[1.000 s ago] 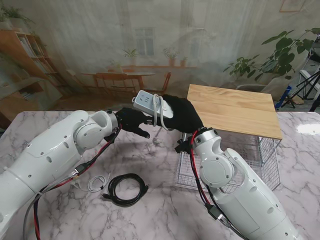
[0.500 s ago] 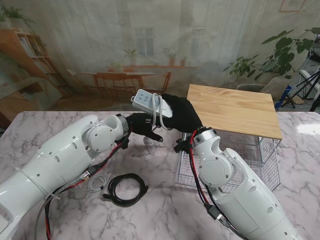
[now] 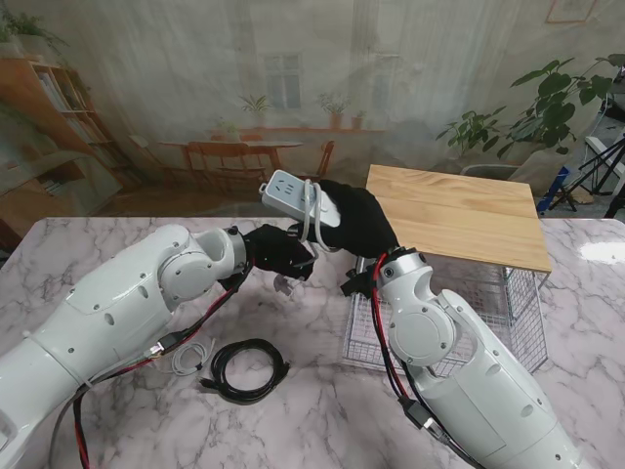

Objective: Load the small electronics into the mesh drawer

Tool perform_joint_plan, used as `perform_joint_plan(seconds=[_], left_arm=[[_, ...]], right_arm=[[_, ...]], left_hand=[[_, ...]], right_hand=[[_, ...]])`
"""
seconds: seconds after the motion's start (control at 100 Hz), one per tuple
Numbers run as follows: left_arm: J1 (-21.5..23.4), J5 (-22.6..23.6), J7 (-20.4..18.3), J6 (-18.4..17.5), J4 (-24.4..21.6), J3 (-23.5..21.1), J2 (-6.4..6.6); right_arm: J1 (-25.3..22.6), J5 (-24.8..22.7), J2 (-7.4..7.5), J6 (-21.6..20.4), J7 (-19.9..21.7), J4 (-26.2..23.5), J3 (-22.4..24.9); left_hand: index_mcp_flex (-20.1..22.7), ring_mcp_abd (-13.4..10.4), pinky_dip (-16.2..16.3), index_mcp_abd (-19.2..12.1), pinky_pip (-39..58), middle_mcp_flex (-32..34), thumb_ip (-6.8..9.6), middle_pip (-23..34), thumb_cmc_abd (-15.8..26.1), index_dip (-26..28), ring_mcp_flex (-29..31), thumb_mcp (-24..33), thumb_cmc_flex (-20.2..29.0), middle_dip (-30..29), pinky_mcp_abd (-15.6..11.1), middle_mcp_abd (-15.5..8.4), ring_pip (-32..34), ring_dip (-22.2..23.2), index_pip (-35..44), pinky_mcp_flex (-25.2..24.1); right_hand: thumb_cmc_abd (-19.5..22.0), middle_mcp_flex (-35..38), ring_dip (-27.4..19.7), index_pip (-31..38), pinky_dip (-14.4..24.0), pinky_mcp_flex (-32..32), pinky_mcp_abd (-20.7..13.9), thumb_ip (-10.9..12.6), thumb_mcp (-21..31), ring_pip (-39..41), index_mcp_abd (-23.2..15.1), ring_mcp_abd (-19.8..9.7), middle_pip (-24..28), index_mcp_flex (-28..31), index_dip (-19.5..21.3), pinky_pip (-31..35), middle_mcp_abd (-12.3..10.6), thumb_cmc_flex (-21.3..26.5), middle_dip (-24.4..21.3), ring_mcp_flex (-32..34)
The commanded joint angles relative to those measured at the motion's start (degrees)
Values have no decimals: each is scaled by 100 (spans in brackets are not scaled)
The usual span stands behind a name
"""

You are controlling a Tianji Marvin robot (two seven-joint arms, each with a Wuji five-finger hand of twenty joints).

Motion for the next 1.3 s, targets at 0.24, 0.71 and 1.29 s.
perform_joint_plan(seconds=[0.24, 0.71, 1.29], left_arm=[[111, 707, -146, -726, -69, -66, 309], [1582, 1761, 20, -2298, -1195, -1879, 515], [2529, 2750, 729, -3465, -2497, -3102, 509]], right_arm=[[40, 60, -99, 147, -242, 61, 48], [220, -328, -102, 367, -467, 419, 152], [644, -673, -109, 919, -422, 1112, -238]], left_hand=[[-57, -60, 309, -422, 257, 119, 22, 328, 343, 458, 42, 47, 470, 468, -214, -20, 541, 450, 457, -70], [-127, 85, 601, -537, 457, 89, 0, 589, 363, 867, 21, 115, 469, 946, -157, -7, 1017, 938, 738, -112], [-100, 112, 680, -512, 553, 194, 13, 556, 305, 867, 133, 123, 469, 912, -141, 38, 1088, 1031, 692, -11]], right_hand=[[1280, 517, 77, 805, 9, -23, -11, -81, 1433, 548, -1755, -417, 328, 227, -90, 85, -379, 1251, -42, 168], [1301, 519, 83, 841, 11, -36, -22, -80, 1413, 567, -1741, -417, 351, 190, -120, 93, -384, 1256, -57, 174], [1283, 555, 76, 882, 17, -47, 38, -71, 1427, 593, -1641, -339, 374, 194, -178, 141, -339, 1301, -97, 232]])
